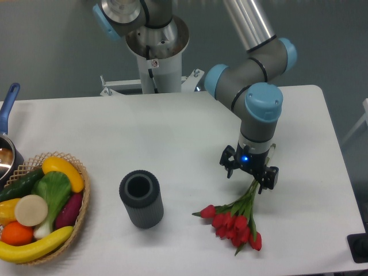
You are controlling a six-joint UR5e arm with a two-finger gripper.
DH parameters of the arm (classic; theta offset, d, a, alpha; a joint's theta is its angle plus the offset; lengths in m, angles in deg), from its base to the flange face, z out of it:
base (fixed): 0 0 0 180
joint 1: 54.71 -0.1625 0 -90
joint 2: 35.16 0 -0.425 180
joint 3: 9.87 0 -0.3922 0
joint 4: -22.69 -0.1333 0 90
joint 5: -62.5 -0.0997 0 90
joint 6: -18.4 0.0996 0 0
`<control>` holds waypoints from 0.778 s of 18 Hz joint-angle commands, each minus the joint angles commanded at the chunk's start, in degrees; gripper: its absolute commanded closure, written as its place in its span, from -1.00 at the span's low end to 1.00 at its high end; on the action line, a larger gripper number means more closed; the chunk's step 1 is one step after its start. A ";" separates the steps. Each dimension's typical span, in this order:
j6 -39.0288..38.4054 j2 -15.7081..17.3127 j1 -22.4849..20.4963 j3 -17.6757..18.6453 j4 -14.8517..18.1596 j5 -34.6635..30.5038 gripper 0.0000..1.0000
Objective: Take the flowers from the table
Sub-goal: 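Lower the gripper around the tulip stems just above the blooms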
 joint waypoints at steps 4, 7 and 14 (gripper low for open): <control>0.35 -2.47 0.00 -1.59 0.00 0.09 -1.00; 0.35 -2.74 0.00 -1.24 0.00 0.09 -1.00; 0.62 -2.91 0.00 -1.07 0.00 0.09 -1.00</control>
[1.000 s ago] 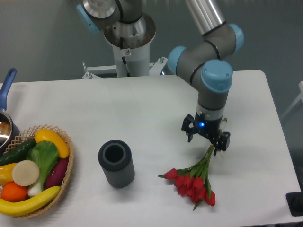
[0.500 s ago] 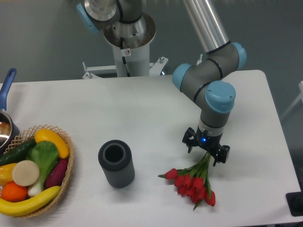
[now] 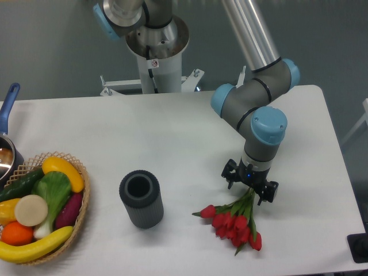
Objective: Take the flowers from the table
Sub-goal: 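Lower the gripper around the tulip stems just above the blooms, then close the gripper on the tulip stems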
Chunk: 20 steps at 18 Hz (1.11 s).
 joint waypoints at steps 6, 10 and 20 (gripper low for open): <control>0.00 -0.35 0.26 0.26 0.00 -0.17 -1.00; 0.00 -0.61 0.26 0.09 0.00 -0.26 -1.00; -0.09 -0.88 0.26 0.00 0.00 -0.35 -0.53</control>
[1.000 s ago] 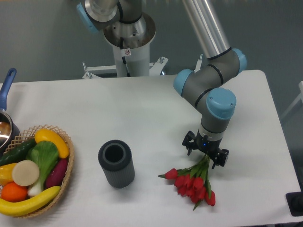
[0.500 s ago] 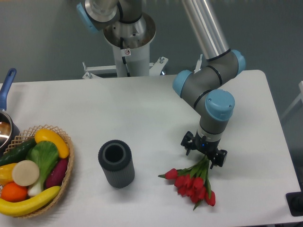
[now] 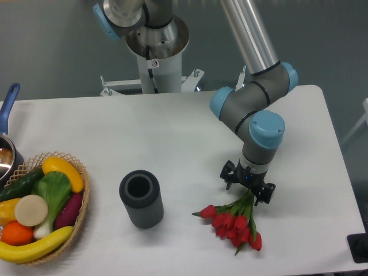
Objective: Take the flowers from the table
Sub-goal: 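Close the gripper on the tulip stems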
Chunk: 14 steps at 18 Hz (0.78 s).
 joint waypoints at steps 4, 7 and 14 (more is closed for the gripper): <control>-0.35 0.26 0.09 0.00 0.00 0.00 -0.26; -0.44 0.44 0.09 0.09 0.00 0.00 -0.03; -0.53 0.79 0.09 0.09 0.00 0.00 0.39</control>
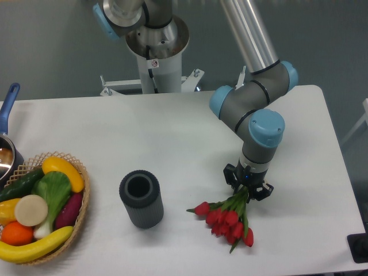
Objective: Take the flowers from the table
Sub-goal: 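Close the gripper on the tulip stems, then lift the gripped tulip bunch up off the table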
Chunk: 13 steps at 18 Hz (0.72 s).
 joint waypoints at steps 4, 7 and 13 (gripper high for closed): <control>0.00 0.09 0.00 -0.09 0.00 0.00 0.44; 0.17 0.35 0.00 -0.18 0.00 0.17 0.44; 0.26 6.14 0.18 0.17 0.61 0.70 0.44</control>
